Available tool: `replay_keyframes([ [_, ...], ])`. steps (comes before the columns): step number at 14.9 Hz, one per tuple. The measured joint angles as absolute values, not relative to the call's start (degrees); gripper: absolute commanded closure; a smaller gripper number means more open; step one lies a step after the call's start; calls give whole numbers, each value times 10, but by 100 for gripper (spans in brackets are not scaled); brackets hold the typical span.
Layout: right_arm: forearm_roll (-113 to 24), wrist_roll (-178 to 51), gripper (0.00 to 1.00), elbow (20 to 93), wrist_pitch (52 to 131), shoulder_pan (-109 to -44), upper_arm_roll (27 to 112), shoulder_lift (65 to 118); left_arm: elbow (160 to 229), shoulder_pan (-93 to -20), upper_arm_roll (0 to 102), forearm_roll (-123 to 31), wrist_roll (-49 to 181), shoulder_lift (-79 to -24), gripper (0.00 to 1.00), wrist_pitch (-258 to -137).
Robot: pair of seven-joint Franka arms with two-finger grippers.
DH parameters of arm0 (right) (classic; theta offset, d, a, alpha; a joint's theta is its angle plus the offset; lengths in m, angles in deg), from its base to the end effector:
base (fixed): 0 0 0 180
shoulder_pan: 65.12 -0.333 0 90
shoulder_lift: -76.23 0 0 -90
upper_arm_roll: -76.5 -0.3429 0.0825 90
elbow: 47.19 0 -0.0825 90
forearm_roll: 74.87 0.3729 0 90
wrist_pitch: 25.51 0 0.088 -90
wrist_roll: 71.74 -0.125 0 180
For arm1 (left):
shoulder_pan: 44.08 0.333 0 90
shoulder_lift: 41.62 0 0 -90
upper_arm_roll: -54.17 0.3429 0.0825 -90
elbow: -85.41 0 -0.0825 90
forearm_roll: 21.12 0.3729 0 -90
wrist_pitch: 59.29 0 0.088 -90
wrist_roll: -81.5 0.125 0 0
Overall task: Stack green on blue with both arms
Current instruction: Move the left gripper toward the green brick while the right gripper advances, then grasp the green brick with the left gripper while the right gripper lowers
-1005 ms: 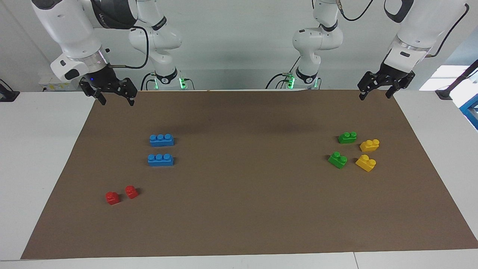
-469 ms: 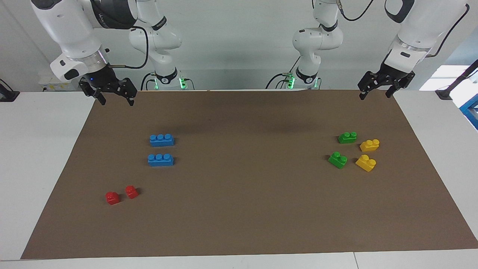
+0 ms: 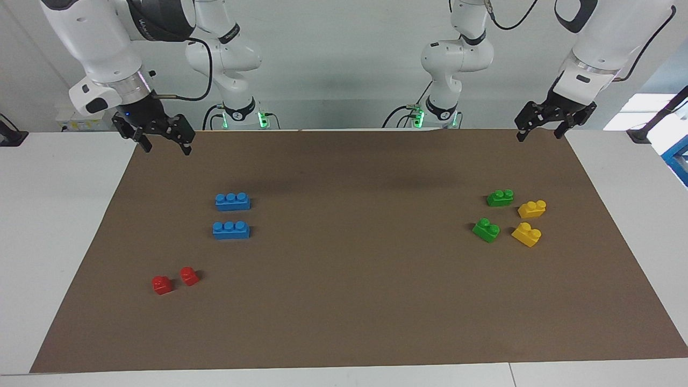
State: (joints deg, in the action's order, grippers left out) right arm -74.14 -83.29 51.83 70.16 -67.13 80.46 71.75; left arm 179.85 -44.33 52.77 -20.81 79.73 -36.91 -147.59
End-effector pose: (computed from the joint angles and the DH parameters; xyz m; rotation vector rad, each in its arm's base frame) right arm 0.5239 -0.0178 0.6107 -3.1000 0.3684 -0.0280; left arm 0.5112 -0.0146 0.6386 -3.1332 -0.0036 0.0388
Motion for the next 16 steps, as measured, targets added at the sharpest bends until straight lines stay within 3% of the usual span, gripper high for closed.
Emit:
replay_keyframes([
  [8,-680,-1129,1,524,730,-663,805,760,1833,-431,529,-212,730,-347,0,-1475],
  [16,-517,-1391,1,528,722,-623,806,820,2000,-446,520,-215,445,-313,0,-1666],
])
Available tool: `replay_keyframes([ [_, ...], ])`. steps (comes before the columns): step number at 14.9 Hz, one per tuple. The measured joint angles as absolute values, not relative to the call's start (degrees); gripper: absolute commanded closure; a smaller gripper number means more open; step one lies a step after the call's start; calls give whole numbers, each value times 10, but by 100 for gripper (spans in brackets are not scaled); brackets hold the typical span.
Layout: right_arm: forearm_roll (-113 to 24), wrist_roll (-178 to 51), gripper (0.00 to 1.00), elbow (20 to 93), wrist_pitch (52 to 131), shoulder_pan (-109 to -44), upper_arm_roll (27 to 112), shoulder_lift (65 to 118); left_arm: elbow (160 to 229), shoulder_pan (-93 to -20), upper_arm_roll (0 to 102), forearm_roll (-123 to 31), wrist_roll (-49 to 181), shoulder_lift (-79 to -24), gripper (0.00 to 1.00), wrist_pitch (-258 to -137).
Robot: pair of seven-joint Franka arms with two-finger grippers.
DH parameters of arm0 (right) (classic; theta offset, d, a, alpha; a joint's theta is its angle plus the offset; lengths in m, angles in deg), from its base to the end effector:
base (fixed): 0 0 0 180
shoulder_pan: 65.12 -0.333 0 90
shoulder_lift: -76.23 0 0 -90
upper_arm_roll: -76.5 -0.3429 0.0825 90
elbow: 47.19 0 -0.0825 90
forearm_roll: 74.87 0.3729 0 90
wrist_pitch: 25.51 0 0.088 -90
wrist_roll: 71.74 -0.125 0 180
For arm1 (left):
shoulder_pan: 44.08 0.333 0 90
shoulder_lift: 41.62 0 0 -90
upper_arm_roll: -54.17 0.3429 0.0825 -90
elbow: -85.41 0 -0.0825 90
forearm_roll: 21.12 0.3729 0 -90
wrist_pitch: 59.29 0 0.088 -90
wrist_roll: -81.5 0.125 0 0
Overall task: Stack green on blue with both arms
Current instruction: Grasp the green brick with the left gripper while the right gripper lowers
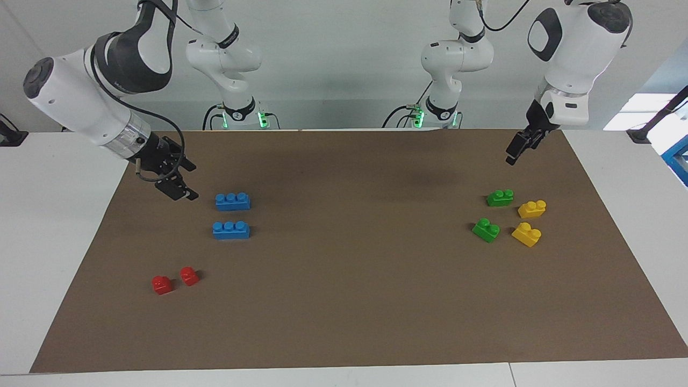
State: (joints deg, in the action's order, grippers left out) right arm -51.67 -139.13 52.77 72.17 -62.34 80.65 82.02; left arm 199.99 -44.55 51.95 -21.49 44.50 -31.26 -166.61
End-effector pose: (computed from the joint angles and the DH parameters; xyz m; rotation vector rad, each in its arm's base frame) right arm 0.5713 -0.0234 0.5164 -2.1896 1.8084 0.4546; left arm 0.4953 -0.0251 0.5534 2.9830 0.9244 0.0797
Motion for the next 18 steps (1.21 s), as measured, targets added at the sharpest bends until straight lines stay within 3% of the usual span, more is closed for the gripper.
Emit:
replay_keyframes([
  [5,-479,-1457,0,533,746,-619,807,858,2054,-450,519,-215,364,-360,0,-1766],
  [12,-472,-1458,0,571,808,-617,806,892,2056,-452,522,-215,314,-476,0,-1880],
  [18,-445,-1439,0,596,852,-618,804,919,2055,-444,525,-227,299,-522,0,-1953],
])
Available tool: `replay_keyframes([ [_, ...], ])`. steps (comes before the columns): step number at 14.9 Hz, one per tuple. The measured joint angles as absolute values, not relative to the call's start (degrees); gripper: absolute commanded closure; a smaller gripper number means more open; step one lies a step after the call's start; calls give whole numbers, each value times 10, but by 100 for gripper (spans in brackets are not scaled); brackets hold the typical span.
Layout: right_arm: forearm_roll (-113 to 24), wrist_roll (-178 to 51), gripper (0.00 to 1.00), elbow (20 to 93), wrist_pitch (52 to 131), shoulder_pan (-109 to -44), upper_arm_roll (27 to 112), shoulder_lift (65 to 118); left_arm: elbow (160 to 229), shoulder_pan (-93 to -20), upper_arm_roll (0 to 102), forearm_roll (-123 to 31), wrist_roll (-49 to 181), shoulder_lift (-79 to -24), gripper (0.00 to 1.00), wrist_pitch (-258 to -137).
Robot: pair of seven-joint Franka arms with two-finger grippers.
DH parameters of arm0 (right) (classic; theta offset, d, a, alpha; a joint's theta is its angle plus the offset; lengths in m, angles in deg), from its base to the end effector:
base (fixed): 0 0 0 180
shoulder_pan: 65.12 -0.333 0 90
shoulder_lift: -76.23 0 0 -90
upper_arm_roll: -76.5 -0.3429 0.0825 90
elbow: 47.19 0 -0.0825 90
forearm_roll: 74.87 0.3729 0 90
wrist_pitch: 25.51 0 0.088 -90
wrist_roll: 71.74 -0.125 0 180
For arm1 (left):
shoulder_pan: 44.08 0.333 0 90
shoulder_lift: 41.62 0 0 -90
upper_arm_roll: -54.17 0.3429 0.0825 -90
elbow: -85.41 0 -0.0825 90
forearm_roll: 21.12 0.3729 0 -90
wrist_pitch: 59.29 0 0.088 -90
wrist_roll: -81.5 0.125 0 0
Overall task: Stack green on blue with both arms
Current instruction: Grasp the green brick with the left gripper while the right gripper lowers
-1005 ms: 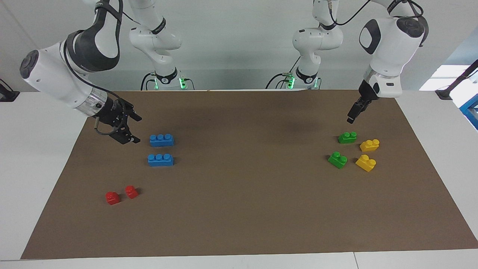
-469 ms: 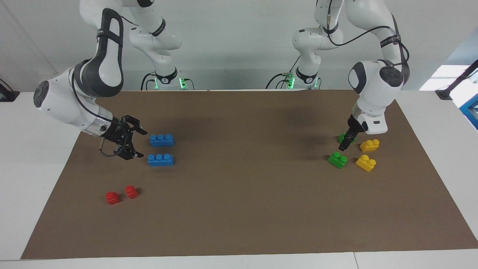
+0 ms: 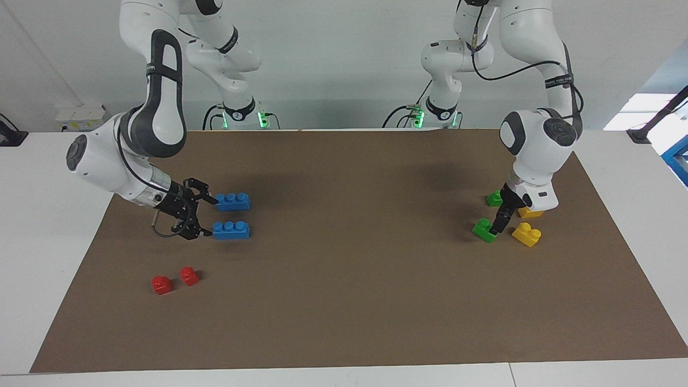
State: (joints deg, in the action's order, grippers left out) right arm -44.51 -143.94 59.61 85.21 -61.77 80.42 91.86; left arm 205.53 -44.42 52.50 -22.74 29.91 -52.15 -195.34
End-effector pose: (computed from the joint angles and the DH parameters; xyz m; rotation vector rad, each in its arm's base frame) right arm 0.5988 -0.0303 0.3799 -1.9249 2.0393 0.5874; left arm 0.5795 -0.0206 0.3586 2.7776 1.3170 0.1115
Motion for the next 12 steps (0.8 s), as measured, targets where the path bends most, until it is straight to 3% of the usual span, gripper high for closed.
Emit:
replay_keyframes([
  [4,-436,-1414,0,606,864,-617,804,929,2055,-444,525,-229,294,-559,1,-1992],
  [6,-430,-1402,0,613,876,-617,805,935,2054,-444,525,-229,294,-569,14,-1995],
  [8,-420,-1389,0,618,890,-617,805,944,2054,-444,525,-229,294,-569,35,-1995],
  [10,-415,-1379,0,626,902,-617,805,949,2052,-444,524,-229,294,-569,94,-1995],
  [12,-414,-1372,0,634,913,-617,805,951,2052,-444,524,-229,294,-569,100,-1995],
])
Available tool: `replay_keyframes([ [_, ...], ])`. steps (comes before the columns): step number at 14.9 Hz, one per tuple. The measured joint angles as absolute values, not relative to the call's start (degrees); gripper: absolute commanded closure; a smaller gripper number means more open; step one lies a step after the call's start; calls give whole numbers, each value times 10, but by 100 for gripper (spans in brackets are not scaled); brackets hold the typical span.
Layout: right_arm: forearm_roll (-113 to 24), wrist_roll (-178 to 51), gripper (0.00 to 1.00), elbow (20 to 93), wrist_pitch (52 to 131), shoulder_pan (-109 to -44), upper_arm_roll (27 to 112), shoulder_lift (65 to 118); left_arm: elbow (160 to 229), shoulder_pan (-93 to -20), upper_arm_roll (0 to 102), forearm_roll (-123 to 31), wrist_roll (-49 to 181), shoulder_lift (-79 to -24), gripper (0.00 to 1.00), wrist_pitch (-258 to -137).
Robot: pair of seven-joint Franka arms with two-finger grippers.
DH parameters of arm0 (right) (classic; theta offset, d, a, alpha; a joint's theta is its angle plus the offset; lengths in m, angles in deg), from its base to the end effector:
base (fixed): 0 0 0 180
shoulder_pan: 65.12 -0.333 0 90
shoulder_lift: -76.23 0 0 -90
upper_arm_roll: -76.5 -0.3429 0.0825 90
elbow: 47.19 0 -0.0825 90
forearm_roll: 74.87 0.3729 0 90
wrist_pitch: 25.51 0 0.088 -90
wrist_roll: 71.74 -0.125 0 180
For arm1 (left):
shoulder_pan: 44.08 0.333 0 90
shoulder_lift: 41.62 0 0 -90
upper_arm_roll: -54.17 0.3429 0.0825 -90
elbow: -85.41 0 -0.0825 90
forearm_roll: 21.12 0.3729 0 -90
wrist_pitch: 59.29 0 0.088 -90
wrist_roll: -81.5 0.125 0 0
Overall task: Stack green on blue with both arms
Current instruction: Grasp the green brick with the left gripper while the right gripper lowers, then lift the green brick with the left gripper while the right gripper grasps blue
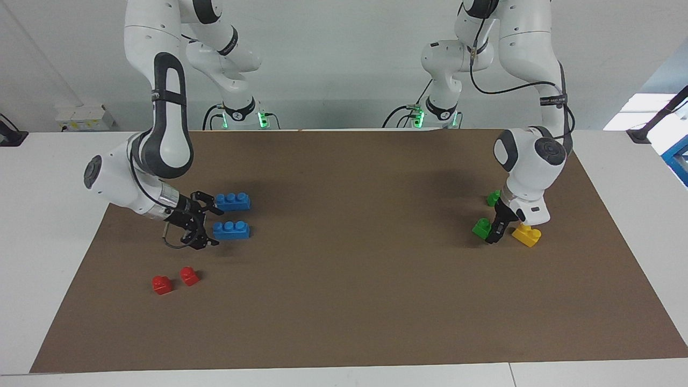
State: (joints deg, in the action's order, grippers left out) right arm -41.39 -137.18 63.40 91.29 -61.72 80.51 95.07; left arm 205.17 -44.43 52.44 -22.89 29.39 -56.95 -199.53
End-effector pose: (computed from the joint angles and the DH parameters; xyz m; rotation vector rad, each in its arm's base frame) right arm 0.5956 -0.0354 0.3253 -1.9387 1.9896 0.5810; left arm 0.5904 -0.0213 0.3195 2.7691 1.3333 0.1030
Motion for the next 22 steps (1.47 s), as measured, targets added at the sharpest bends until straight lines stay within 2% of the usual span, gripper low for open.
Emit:
replay_keyframes([
  [9,-397,-1341,2,669,960,-618,804,951,2022,-445,524,-229,294,-568,100,-1978],
  [11,-389,-1331,13,675,966,-618,803,951,1995,-446,522,-229,294,-561,100,-1942],
  [14,-380,-1301,43,680,969,-618,804,951,1950,-448,519,-229,294,-543,100,-1864],
  [15,-374,-1291,55,682,970,-618,804,951,1933,-448,518,-229,294,-537,100,-1834],
  [17,-373,-1280,93,684,970,-617,804,951,1897,-451,514,-229,293,-528,100,-1780],
  [18,-373,-1274,100,685,970,-617,804,951,1881,-452,512,-229,290,-522,100,-1752],
  [22,-373,-1257,100,684,967,-618,803,951,1830,-475,503,-230,168,-508,100,-1668],
])
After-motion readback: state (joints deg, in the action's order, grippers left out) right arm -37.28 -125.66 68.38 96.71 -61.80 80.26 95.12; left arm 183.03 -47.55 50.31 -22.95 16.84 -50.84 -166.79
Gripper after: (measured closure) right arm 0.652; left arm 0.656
